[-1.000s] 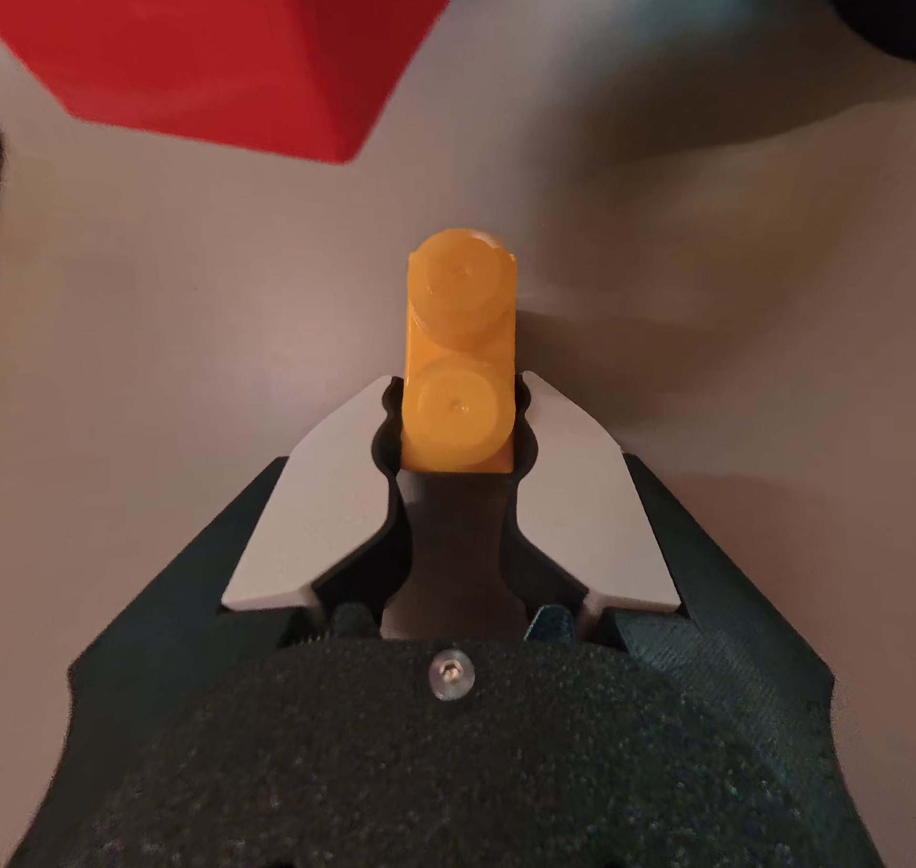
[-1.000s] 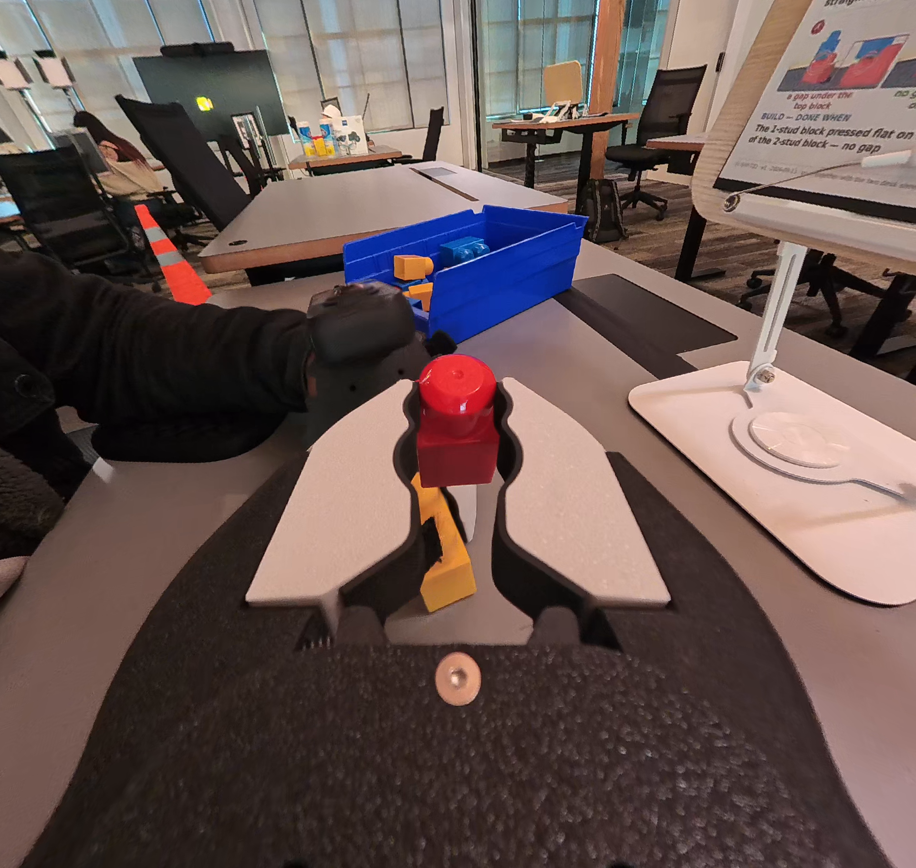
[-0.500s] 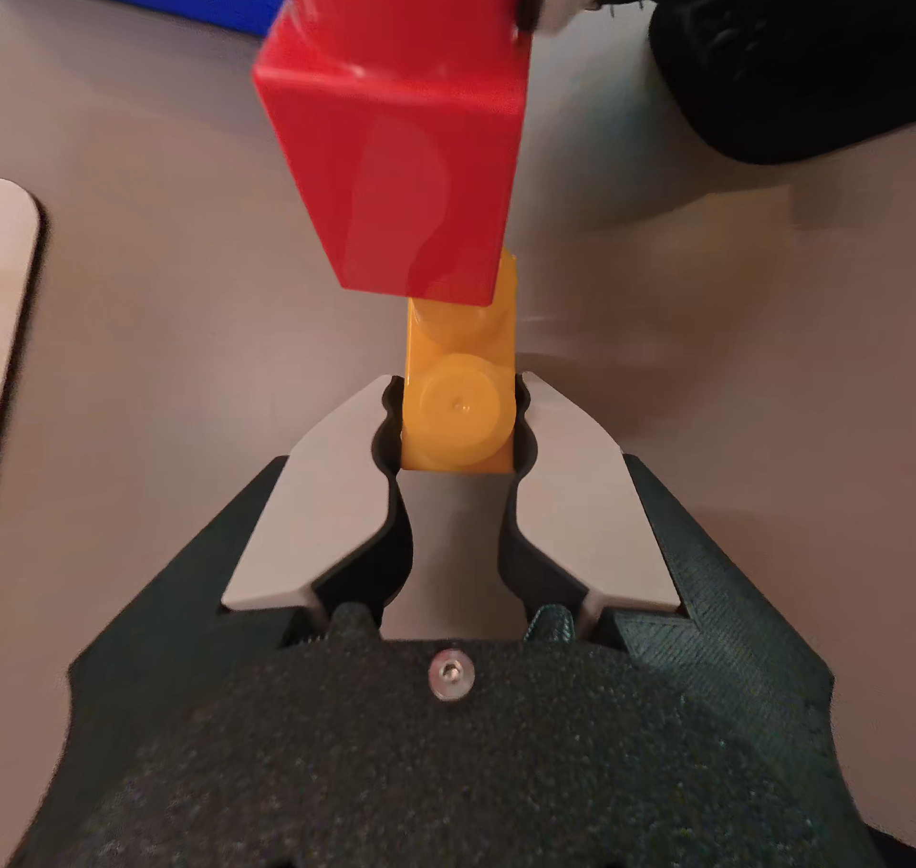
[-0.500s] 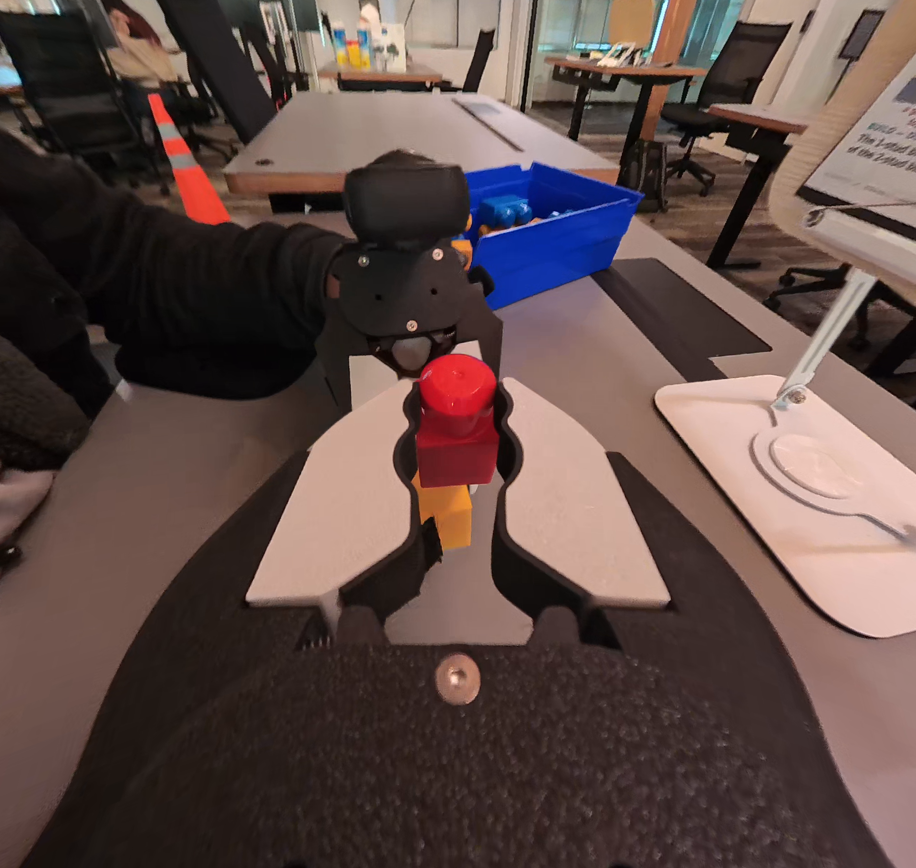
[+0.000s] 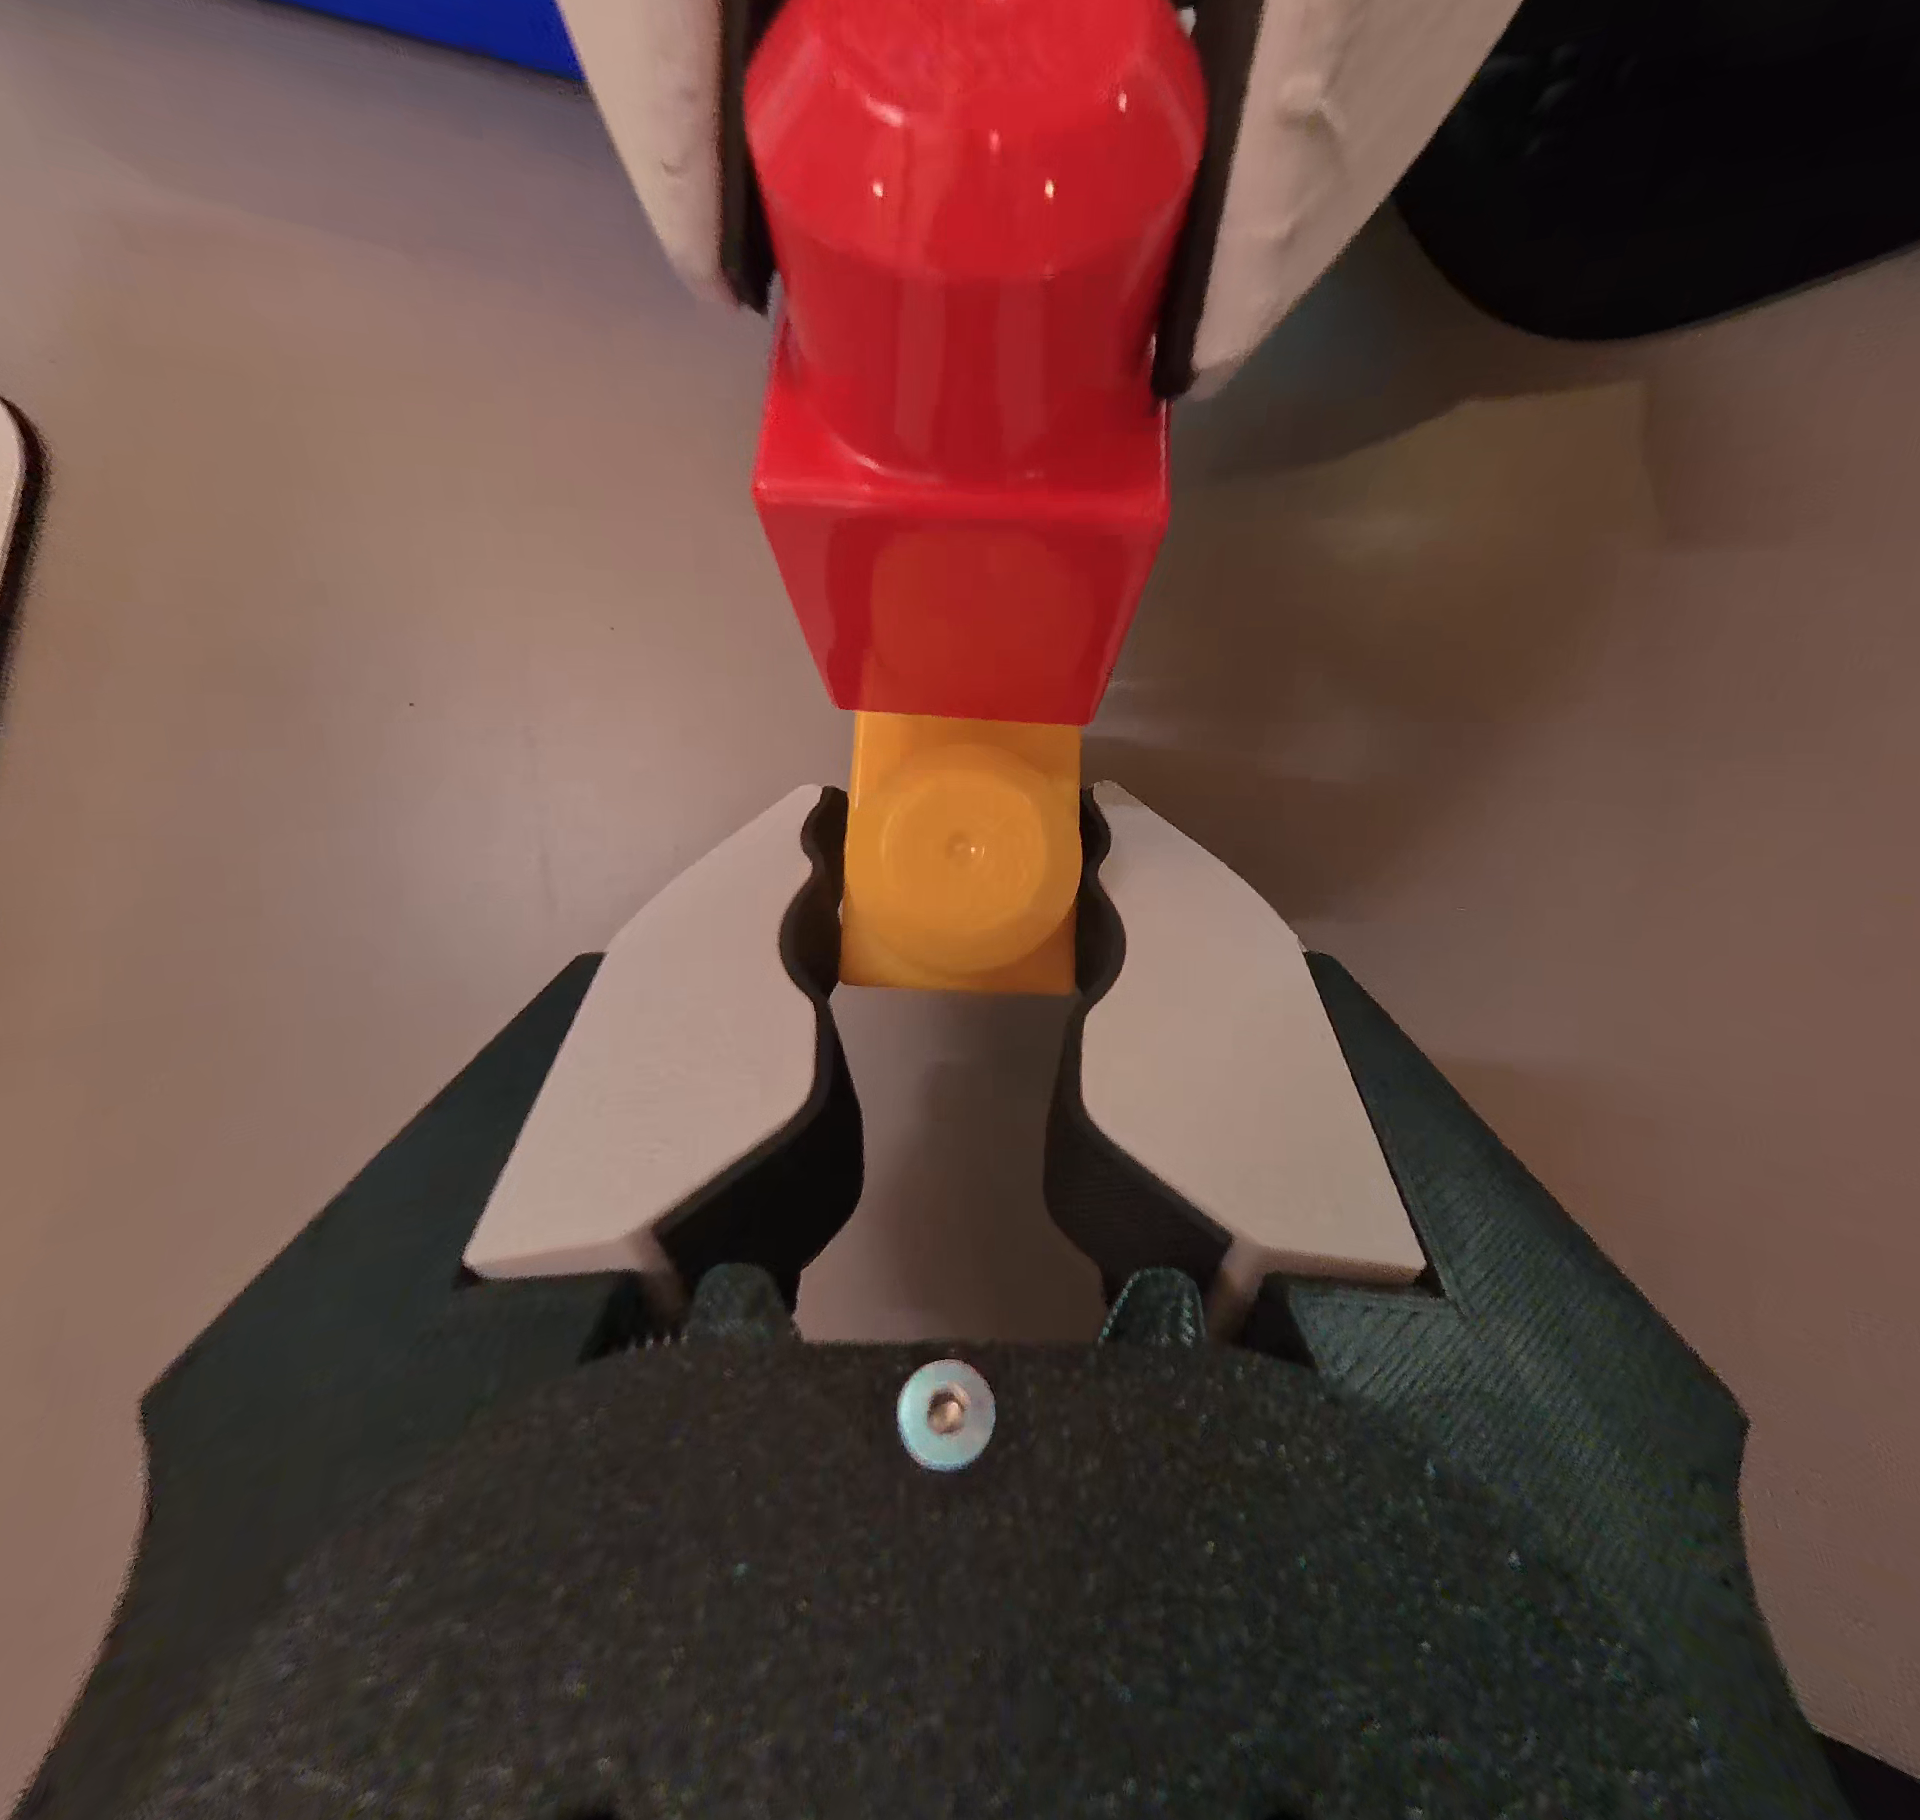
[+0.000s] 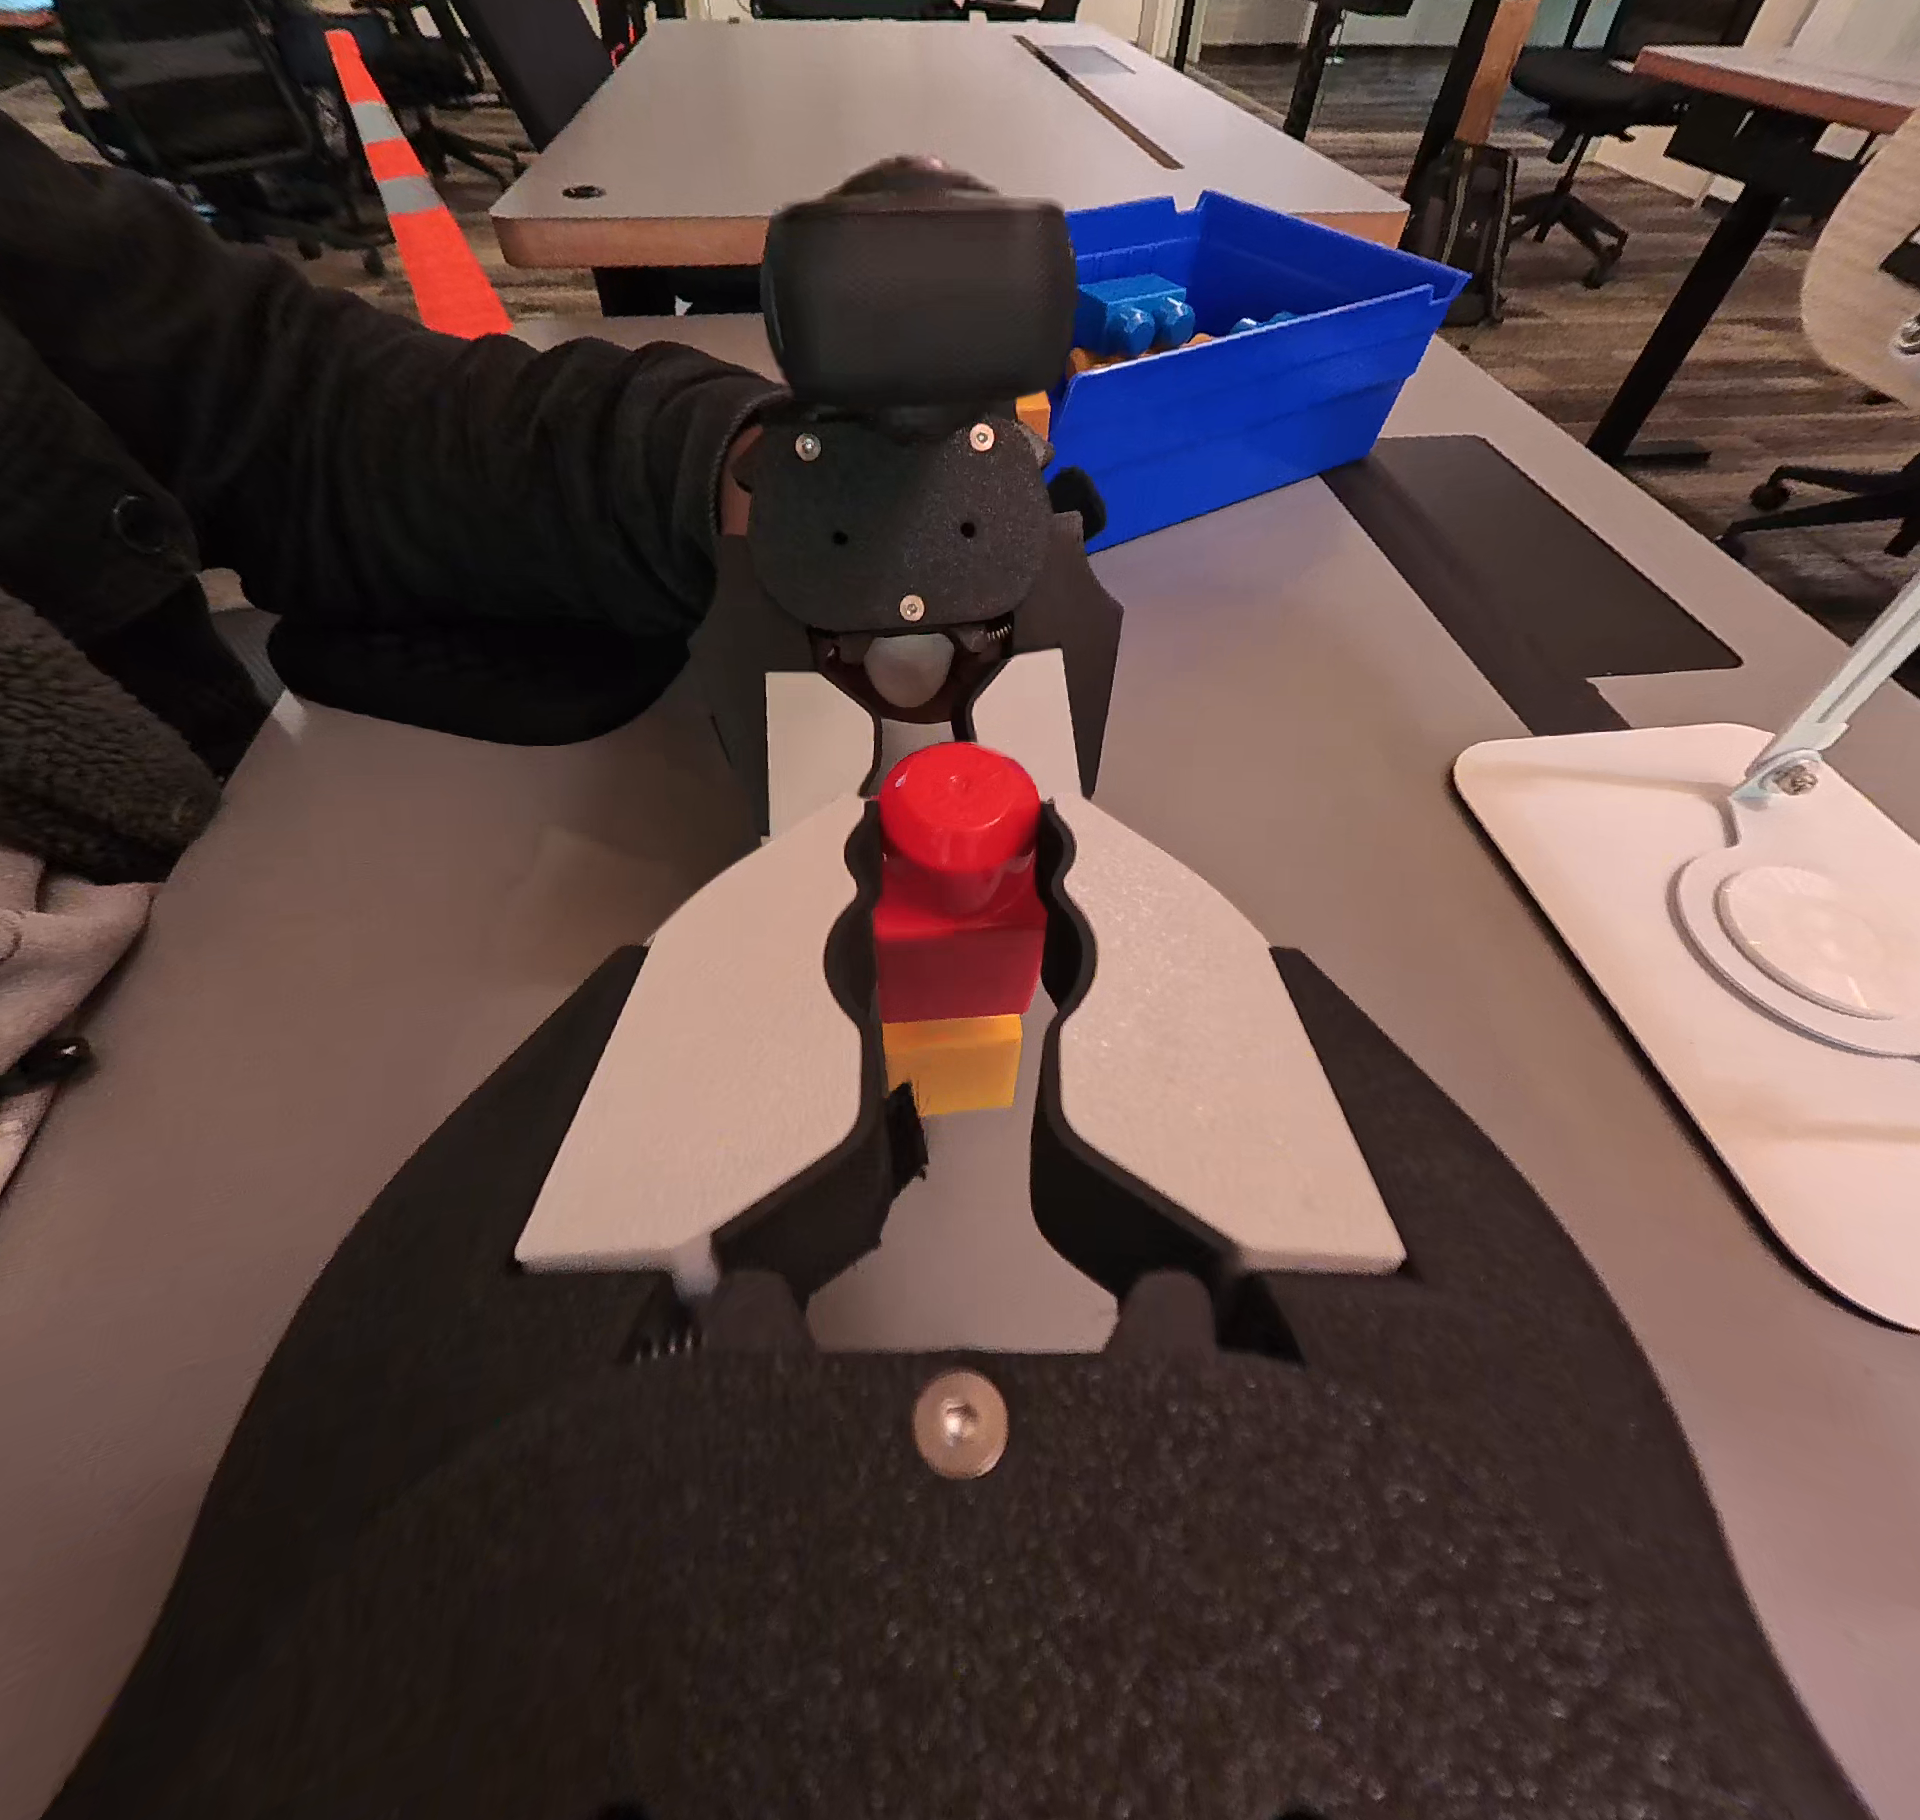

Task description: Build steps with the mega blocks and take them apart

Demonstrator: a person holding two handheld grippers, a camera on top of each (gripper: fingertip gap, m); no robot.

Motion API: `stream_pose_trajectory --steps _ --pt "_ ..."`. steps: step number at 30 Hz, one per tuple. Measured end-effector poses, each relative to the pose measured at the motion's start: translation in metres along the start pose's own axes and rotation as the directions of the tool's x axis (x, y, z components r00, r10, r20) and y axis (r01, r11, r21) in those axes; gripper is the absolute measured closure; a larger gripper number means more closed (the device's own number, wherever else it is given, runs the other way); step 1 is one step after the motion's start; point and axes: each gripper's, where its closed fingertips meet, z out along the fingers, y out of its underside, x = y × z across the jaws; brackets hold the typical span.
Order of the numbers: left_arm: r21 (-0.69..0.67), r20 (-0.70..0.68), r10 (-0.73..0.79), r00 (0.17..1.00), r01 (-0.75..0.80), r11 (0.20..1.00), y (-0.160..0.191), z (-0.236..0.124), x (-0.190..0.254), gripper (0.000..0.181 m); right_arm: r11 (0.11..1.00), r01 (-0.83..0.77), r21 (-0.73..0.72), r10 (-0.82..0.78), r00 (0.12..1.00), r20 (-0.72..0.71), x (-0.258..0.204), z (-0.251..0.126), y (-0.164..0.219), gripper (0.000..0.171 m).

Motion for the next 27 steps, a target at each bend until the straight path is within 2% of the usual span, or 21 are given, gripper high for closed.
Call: stream_pose_trajectory --steps 10,27 --pt "0.111 0.016 -0.003 1.000 0.001 0.994 -0.018 -0.012 -0.002 0.139 1.000 -0.006 0.018 0.006 1.000 0.002 0.001 -0.003 -0.002 0.143" --pt "0.340 -0.081 -0.055 0.995 0.079 0.937 -0.050 -0.040 0.003 0.139 0.972 -0.062 0.229 0.056 0.998 0.031 0.003 -0.012 -0.031 0.143"
